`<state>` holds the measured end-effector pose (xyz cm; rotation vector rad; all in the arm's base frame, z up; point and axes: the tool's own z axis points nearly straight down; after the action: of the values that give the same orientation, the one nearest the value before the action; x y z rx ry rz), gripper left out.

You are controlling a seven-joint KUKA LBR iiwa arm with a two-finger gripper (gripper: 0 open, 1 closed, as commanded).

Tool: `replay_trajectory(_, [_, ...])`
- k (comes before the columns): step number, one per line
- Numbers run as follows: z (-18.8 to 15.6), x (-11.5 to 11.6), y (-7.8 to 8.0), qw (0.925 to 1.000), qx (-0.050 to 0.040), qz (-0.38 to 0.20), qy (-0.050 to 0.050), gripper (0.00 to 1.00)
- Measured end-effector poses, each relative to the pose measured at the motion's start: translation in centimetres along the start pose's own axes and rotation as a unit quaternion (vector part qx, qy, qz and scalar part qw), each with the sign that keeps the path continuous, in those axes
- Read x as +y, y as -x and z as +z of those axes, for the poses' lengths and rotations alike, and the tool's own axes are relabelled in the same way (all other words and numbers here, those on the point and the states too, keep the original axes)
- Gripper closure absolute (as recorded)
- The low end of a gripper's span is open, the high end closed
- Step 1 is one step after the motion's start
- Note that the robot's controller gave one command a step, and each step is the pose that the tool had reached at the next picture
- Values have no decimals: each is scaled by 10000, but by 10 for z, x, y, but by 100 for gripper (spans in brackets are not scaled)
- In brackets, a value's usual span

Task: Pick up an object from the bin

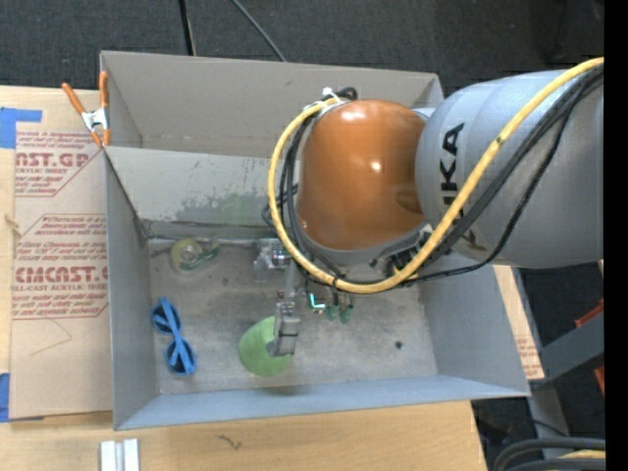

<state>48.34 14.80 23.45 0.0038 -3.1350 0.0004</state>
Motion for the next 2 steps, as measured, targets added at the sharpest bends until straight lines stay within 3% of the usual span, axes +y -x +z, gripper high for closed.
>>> replay_trajectory(1, [84,-11,1,9996,6,293,-8,0])
replay_trajectory(2, [160,-56,34,9921,6,1253,29,0])
